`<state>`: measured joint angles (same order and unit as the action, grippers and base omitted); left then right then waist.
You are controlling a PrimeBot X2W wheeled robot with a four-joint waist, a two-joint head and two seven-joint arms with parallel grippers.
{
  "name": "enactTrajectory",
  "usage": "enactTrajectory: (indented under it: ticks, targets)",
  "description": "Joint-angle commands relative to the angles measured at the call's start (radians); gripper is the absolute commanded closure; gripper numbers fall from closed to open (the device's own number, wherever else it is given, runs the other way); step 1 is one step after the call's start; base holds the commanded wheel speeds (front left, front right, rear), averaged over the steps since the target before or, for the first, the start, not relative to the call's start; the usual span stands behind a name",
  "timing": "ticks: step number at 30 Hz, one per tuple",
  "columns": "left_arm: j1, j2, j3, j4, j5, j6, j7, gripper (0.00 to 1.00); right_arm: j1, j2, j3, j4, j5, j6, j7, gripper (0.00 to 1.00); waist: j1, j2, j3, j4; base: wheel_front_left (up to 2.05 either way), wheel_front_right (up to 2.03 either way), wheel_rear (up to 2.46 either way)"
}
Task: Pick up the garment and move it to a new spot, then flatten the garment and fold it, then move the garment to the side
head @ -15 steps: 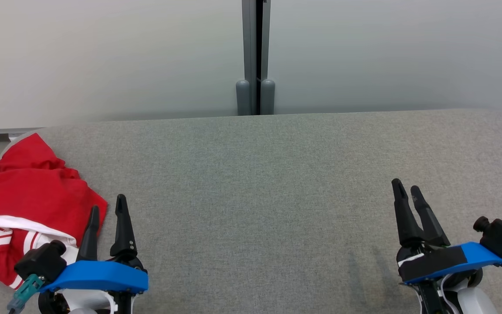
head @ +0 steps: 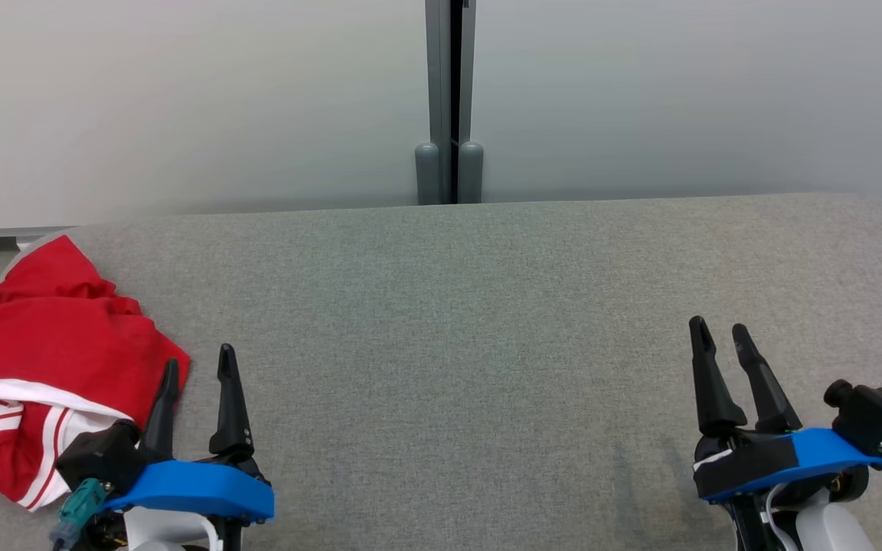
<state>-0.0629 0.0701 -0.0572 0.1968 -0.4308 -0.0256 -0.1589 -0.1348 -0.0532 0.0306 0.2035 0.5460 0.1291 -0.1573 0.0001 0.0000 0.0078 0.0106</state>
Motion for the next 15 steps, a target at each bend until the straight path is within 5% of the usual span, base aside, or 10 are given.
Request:
enactTrajectory:
  ticks: [1, 15]
  targets:
    - [-0.011, 0.007, -0.006, -0.006, 0.023, 0.006, -0.008, 0.0, -0.019, 0.001, -0.001, 0.0, -0.023, 0.002, -0.01, 0.0, -0.0001, 0.0, 0.0, 0.0, 0.0, 0.0, 0.0]
    - [-0.014, 0.02, -0.041, 0.016, 0.15, 0.02, -0.041, 0.0, -0.031, 0.003, 0.02, 0.066, -0.158, 0.002, -0.043, 0.0, -0.0001, 0.0, -0.002, 0.0, 0.0, 0.0, 0.0]
